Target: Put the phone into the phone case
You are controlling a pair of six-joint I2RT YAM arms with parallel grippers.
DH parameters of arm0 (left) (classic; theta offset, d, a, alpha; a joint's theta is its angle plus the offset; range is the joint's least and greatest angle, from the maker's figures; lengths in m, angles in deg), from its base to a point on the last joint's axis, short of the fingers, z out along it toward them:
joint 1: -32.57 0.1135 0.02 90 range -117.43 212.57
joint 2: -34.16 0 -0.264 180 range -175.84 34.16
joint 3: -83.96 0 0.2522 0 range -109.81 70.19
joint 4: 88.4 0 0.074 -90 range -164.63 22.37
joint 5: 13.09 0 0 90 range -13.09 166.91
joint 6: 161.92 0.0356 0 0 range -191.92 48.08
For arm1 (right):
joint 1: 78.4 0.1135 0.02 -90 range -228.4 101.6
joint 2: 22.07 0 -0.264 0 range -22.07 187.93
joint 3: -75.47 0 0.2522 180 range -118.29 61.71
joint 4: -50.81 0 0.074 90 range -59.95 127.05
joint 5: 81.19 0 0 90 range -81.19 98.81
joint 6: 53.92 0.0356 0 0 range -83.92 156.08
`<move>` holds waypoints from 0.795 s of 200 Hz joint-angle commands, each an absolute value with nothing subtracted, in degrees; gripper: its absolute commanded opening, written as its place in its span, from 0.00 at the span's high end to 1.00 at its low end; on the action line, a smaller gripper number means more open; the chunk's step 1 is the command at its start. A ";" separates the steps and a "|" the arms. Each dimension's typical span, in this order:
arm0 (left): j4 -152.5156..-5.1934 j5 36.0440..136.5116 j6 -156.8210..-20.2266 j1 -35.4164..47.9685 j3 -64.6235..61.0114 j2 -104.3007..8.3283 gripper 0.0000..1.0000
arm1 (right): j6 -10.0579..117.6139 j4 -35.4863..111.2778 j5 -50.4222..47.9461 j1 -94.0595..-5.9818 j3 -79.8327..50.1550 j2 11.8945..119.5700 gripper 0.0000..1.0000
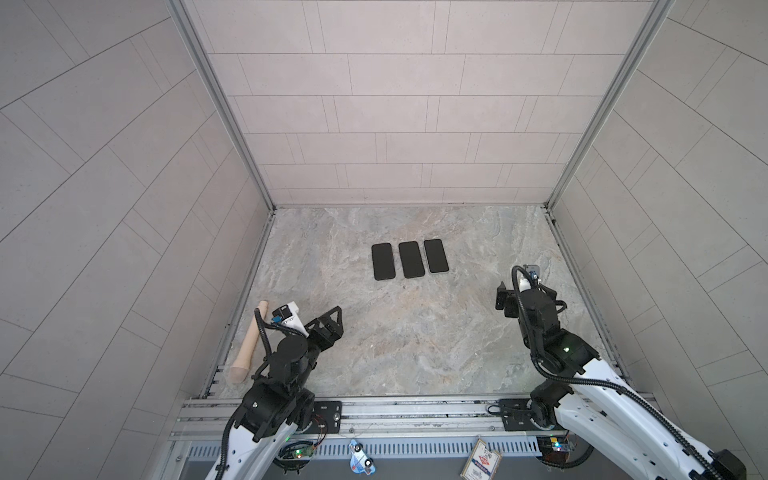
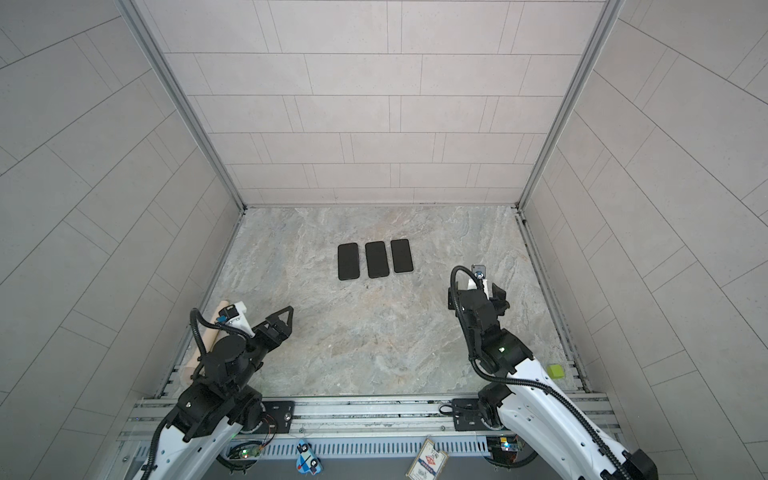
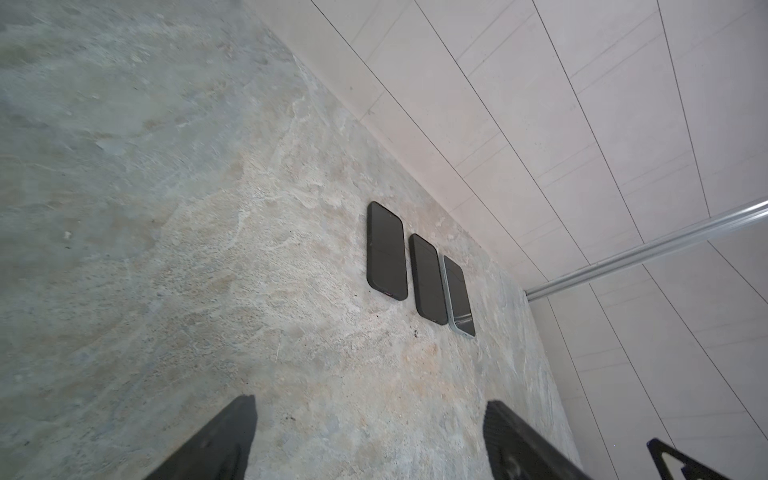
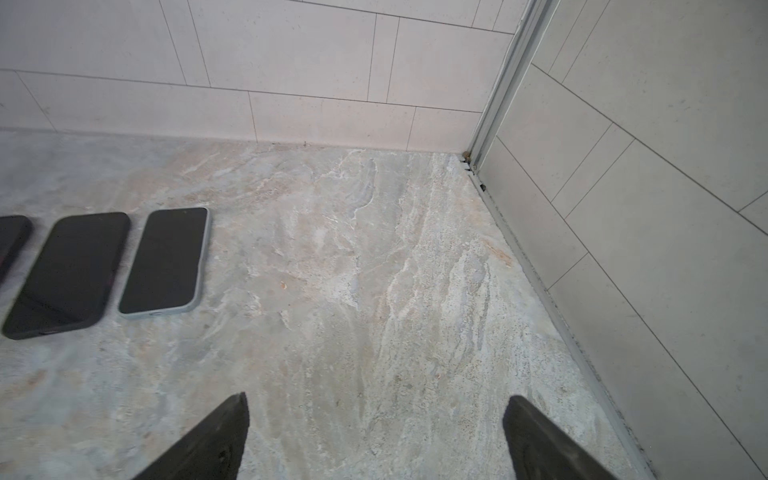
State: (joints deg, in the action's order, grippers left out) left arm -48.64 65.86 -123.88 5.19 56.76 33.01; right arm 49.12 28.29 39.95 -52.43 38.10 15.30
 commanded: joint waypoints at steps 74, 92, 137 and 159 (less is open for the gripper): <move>-51.39 56.78 -131.31 5.19 63.11 33.01 0.00 | 43.40 42.74 42.18 -57.63 56.03 0.05 0.00; -51.00 53.88 -133.16 5.44 63.89 32.04 0.00 | 43.45 41.81 41.45 -58.08 57.04 -3.03 0.00; -67.54 48.08 -125.26 5.50 65.79 23.23 0.00 | 42.17 40.91 39.26 -58.84 60.32 -12.49 0.00; -77.08 44.99 -115.58 5.50 62.17 13.22 0.00 | 41.25 42.72 35.81 -60.50 61.89 -14.76 0.00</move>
